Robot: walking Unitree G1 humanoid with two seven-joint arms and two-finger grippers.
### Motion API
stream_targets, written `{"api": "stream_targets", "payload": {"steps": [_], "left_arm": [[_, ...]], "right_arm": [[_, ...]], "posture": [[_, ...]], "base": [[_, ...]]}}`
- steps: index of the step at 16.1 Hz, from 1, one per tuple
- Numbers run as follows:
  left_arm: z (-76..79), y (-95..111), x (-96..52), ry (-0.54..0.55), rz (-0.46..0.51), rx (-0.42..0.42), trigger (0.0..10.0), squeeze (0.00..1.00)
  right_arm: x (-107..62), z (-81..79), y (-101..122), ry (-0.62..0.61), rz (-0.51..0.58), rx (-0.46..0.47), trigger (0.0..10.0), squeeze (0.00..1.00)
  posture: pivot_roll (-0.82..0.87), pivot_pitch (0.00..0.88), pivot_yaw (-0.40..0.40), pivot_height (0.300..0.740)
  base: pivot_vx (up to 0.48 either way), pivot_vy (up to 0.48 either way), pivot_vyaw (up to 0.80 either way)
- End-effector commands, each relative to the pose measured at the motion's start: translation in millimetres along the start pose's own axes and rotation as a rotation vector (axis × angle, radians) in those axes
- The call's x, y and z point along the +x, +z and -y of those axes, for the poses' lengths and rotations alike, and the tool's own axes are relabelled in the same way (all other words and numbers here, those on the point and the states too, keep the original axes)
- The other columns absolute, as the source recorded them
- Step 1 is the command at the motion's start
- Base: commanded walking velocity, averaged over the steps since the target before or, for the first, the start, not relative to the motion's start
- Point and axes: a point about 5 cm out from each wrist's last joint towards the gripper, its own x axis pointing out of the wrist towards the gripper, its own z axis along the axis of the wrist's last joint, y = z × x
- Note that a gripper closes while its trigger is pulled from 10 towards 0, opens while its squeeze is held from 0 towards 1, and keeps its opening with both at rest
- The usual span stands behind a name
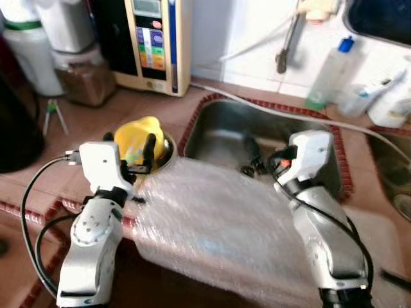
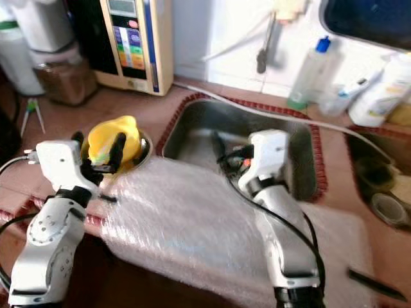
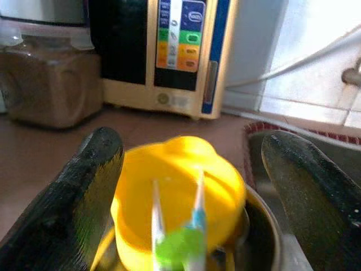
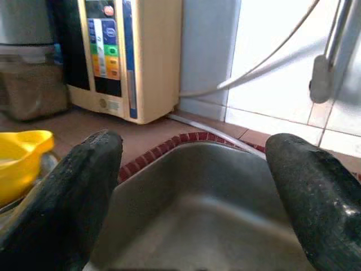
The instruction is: Kitchen organization
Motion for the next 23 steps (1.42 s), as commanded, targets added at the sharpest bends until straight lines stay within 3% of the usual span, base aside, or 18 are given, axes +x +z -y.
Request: {"api": "stream_targets", "payload": {"steps": [1, 5, 13, 23], "left_arm": [[4.8, 1.4, -0.7, -0.009, 0.003, -0.002, 10.0, 0.0], [6.8, 2.6, -1.9, -0.013, 0.016, 0.066, 10.0, 0.0], [7.5, -3.0, -1.6, -0.007, -0.012, 0.071, 10.0, 0.0], [5.2, -3.8, -1.7, 0.005, -0.011, 0.066, 10.0, 0.0]], "right_arm": [[-3.6, 7.9, 1.3, -0.027, 0.002, -0.008, 10.0, 0.0], [-4.4, 5.4, 1.9, -0.002, 0.001, 0.006, 10.0, 0.0], [-3.2, 5.5, 0.3, 0.0, -0.012, -0.003, 10.0, 0.0], [-3.8, 3.9, -2.7, 0.007, -0.023, -0.003, 10.0, 0.0]], "posture": [[-0.02, 0.091, -0.034, 0.74], [-0.02, 0.093, -0.032, 0.74], [-0.02, 0.09, -0.036, 0.74], [-0.01, 0.086, -0.032, 0.74]], "base": [[0.0, 0.0, 0.0], [0.0, 0.0, 0.0], [0.0, 0.0, 0.0], [0.0, -0.312, 0.0]]}}
